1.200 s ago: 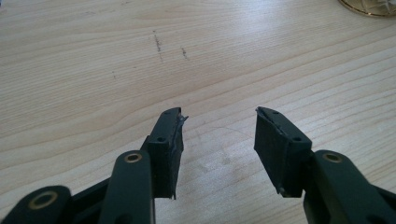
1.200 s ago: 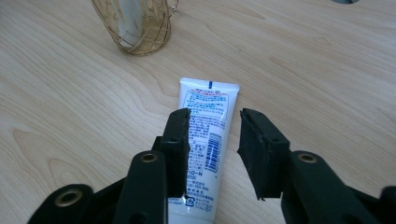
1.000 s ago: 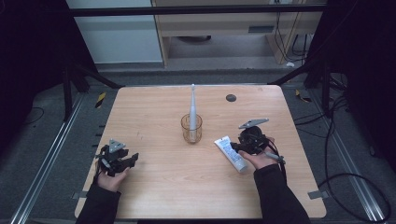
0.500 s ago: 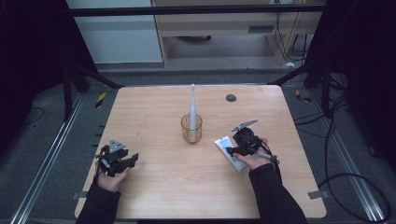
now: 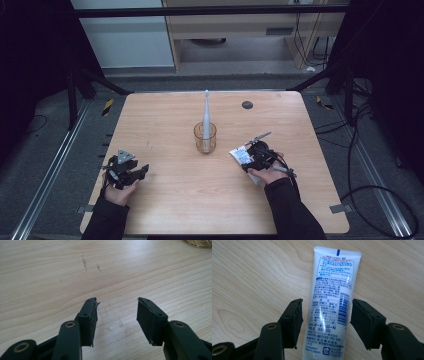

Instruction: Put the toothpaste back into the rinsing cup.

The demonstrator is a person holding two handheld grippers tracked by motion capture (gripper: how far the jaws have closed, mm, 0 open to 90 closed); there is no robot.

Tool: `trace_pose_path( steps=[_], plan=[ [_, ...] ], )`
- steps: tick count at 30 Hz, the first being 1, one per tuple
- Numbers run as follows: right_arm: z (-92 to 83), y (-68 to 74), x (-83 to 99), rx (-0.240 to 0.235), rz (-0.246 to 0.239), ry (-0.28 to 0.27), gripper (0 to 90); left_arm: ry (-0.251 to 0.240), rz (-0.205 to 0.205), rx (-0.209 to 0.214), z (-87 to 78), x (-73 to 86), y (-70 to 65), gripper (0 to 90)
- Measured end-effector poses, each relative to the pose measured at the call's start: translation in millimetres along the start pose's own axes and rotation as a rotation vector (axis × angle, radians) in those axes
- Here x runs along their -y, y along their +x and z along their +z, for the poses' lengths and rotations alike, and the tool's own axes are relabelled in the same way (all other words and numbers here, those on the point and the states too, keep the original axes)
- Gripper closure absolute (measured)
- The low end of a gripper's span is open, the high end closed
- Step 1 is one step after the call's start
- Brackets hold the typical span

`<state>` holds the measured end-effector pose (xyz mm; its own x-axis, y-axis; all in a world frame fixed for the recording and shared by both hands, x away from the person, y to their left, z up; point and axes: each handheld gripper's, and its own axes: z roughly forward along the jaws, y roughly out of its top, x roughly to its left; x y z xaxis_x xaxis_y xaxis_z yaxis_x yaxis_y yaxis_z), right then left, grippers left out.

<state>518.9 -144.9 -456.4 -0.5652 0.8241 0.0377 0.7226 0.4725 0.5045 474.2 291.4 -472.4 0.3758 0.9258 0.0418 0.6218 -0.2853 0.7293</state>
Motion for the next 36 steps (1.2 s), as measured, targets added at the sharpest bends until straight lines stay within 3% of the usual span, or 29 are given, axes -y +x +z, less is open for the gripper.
trace_pose_path(
  steps=[28, 32, 36],
  plan=[
    [21.2, -4.3, -0.3, -0.007, 0.036, 0.094, 42.9, 0.003, 0.001, 0.005, 0.8, 0.0, -0.2, 49.9],
    [20.8, -2.2, -1.3, 0.005, 0.036, 0.105, 46.6, 0.003, 0.002, 0.004, 0.8, 0.0, -0.9, 49.9],
    [17.5, 0.4, -2.9, 0.019, 0.035, 0.109, 58.4, 0.003, 0.002, 0.004, 0.8, -0.2, -1.1, 49.9]
  ],
)
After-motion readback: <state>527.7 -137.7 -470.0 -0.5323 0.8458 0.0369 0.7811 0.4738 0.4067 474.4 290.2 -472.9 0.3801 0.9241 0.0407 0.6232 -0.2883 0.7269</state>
